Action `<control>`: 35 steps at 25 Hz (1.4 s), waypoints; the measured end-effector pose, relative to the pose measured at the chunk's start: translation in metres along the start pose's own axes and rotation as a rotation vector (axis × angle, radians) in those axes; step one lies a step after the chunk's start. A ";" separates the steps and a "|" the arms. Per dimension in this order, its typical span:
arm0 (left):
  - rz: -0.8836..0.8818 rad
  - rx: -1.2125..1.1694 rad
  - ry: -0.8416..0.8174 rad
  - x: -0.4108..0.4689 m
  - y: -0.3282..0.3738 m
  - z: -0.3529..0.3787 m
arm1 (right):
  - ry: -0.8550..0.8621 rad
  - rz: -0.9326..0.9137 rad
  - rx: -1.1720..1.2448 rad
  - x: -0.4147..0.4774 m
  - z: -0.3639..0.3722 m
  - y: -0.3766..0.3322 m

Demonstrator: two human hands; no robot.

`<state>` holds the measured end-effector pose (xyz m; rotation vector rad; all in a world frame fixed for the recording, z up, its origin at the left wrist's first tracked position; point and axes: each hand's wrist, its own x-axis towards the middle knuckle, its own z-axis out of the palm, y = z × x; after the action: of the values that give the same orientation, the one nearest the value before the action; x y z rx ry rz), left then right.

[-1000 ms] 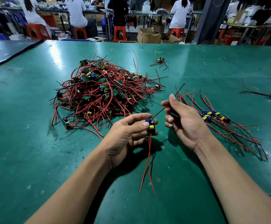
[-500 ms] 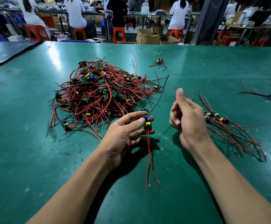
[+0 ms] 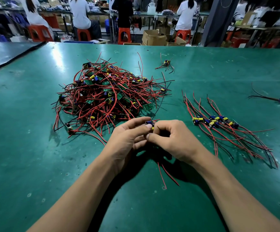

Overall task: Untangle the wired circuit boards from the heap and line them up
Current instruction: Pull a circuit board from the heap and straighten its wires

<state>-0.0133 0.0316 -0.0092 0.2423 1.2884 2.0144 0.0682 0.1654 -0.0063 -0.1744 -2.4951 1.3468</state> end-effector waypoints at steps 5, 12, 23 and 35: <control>0.053 0.007 0.072 -0.003 0.002 0.000 | 0.355 0.098 0.125 0.012 -0.019 0.016; 0.050 0.012 0.058 -0.004 0.002 -0.002 | 0.031 0.100 -0.359 0.010 -0.012 0.027; 0.017 0.000 -0.015 -0.010 0.001 0.004 | 0.319 -0.032 -0.080 0.008 -0.010 0.018; 0.418 0.306 0.090 -0.012 -0.003 0.010 | 0.253 -0.028 -0.066 0.009 -0.006 0.009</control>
<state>0.0015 0.0314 -0.0046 0.6147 1.7166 2.1774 0.0612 0.1776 -0.0090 -0.3036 -2.3222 1.1534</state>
